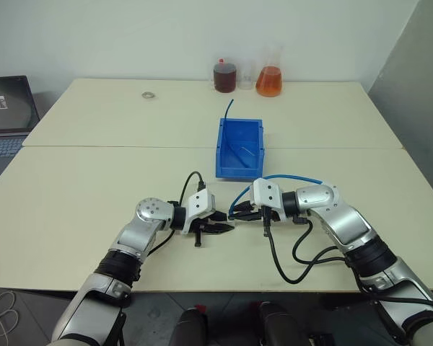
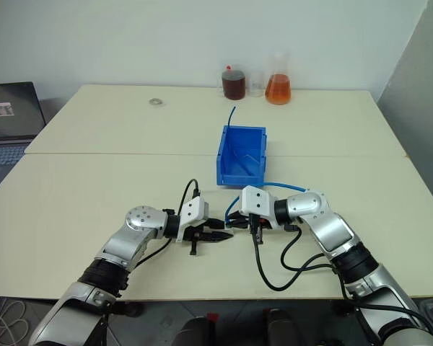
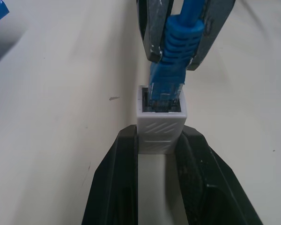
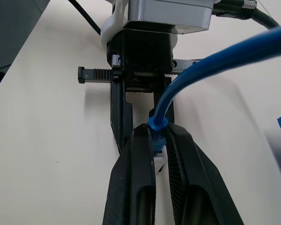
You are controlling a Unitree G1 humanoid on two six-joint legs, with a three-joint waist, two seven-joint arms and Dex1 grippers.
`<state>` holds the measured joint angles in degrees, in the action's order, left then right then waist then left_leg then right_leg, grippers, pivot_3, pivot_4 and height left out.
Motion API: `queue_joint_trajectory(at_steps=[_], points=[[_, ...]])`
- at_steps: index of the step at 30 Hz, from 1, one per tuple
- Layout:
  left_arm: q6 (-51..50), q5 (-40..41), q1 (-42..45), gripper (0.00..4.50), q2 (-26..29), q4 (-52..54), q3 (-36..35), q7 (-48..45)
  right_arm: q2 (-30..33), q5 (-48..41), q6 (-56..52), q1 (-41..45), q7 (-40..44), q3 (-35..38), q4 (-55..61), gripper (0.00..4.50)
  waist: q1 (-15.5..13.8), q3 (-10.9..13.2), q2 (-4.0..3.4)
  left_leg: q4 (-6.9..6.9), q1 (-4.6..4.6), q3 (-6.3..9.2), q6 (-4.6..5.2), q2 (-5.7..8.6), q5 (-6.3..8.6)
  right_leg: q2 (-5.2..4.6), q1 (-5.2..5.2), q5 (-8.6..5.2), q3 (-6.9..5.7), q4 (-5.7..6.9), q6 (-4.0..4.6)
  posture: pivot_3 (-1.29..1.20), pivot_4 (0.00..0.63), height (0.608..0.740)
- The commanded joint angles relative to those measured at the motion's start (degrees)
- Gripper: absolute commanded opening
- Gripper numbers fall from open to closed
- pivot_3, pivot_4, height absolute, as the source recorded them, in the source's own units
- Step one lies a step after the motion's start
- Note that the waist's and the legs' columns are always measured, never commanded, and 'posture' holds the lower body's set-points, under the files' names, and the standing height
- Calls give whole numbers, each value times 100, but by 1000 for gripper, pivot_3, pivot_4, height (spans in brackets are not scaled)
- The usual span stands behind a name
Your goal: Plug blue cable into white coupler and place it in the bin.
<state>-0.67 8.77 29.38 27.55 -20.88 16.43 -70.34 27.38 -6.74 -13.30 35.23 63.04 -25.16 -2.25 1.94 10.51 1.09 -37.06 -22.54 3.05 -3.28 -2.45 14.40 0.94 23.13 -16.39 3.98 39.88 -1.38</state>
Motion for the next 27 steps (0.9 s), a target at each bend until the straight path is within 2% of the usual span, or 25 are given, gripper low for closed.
queue_joint_trajectory(at_steps=[1,12,13,14,17,22,25,27], points=[[37,36,-93,771,46,247,-107,-16,113,343,-196,-270,168,-354,-309,124,0,-2,0,0,0,0,0,0,0,0,0,0,0,0,0,0,150,740],[-67,179,-329,771,156,681,-181,-33,-69,90,-583,-219,40,-21,-220,124,29,-14,0,3,1,0,0,-2,0,2,1,-2,0,0,4,0,150,740],[-184,258,-366,1472,184,806,-213,-76,-66,88,-595,-235,1,5,-137,124,44,-14,0,3,1,0,0,-2,0,2,1,-3,0,0,6,0,150,740],[-401,364,-407,1595,257,1014,-247,-142,-73,33,-708,-254,-36,53,10,124,51,-14,0,4,1,0,0,-3,0,2,2,-4,0,0,8,0,150,740],[-1190,816,-487,2432,492,1778,-479,-148,-106,-161,-1111,-297,-150,213,466,124,76,-13,0,7,-4,5,0,-5,0,2,4,-6,-3,1,11,0,150,740],[-2406,1510,-486,3578,873,2789,-1117,224,-289,-409,-1862,-179,-531,528,885,124,97,-11,3,3,-10,10,0,-4,0,1,5,-8,-6,2,9,0,150,740],[-3407,2274,-910,4171,1345,3836,-1907,538,-563,-907,-3033,379,-1148,1317,1080,124,141,4,8,4,-11,12,0,-6,0,2,8,-9,-7,3,7,0,150,740],[-3679,2486,-1208,4463,1443,4213,-2178,789,-537,-1211,-3647,742,-1246,1688,1114,124,172,11,5,4,-21,8,-2,-10,-1,2,21,-7,-2,7,10,0,150,740]])
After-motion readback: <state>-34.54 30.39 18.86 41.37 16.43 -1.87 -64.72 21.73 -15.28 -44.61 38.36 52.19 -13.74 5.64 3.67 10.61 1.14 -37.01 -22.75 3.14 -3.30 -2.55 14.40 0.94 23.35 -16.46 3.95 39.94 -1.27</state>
